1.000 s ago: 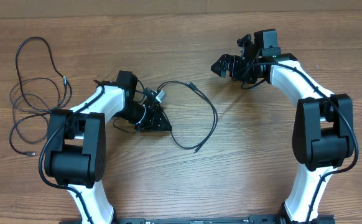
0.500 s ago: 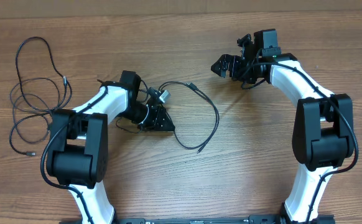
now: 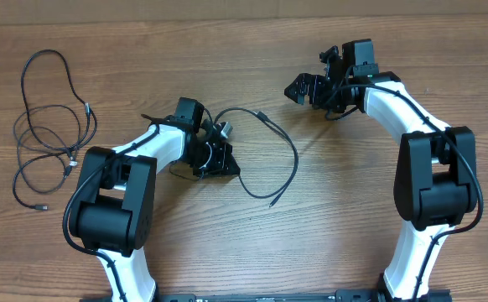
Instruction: Untangle cables
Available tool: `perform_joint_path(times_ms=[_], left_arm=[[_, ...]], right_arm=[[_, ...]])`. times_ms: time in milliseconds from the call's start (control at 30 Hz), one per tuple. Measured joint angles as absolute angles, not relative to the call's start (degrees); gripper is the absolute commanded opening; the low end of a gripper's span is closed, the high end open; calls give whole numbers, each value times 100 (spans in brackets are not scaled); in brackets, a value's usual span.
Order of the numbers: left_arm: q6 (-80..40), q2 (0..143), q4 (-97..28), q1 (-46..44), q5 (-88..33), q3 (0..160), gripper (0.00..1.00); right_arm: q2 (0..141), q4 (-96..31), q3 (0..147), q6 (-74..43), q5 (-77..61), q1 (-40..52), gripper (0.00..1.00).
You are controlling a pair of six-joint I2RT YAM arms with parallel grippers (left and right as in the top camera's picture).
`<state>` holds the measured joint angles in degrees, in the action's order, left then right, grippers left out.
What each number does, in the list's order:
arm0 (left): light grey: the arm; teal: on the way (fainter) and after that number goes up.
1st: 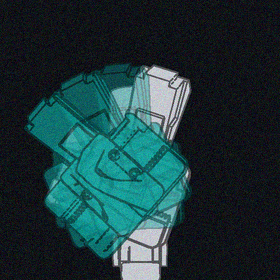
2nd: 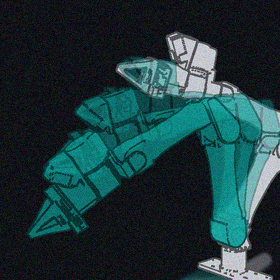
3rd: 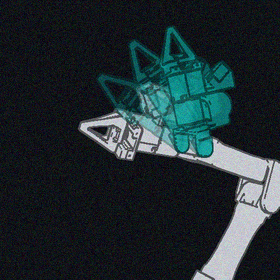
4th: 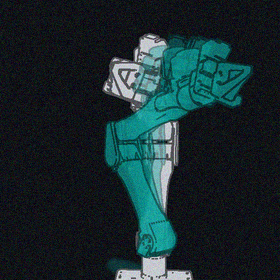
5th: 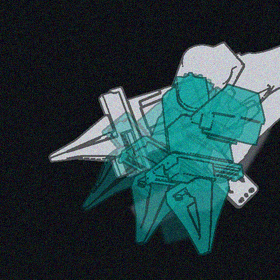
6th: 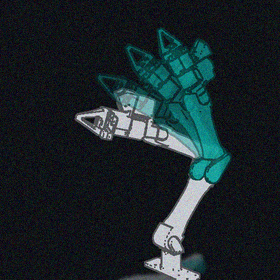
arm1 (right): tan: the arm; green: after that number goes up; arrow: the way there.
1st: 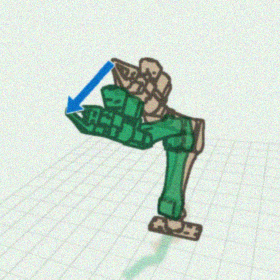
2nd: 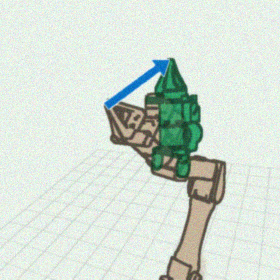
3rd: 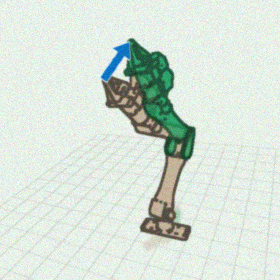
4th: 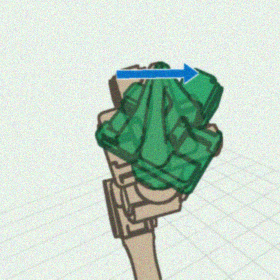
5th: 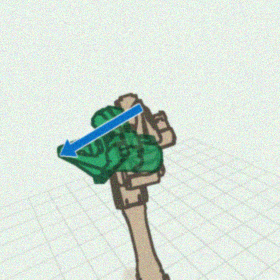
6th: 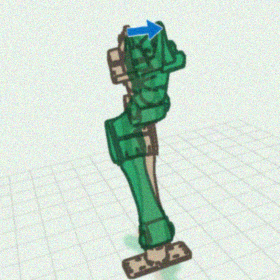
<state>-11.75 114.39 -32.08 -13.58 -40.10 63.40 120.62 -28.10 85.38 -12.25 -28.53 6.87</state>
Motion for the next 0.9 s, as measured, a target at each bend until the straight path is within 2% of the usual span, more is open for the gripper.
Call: perform_joint_path(times_ms=[100,533,900], left_arm=[[-1284,11439,-3201,-1306,-4005,6340,13],[-1256,11441,-3151,-867,-4423,6313,20],[-1221,11441,-3142,-735,-4473,6294,35]], right_arm=[[12062,-2812,8538,-1227,-2856,687,100],[12062,-2812,8538,-1225,-2858,685,100],[12062,-2812,8538,-1225,-2853,687,100]])
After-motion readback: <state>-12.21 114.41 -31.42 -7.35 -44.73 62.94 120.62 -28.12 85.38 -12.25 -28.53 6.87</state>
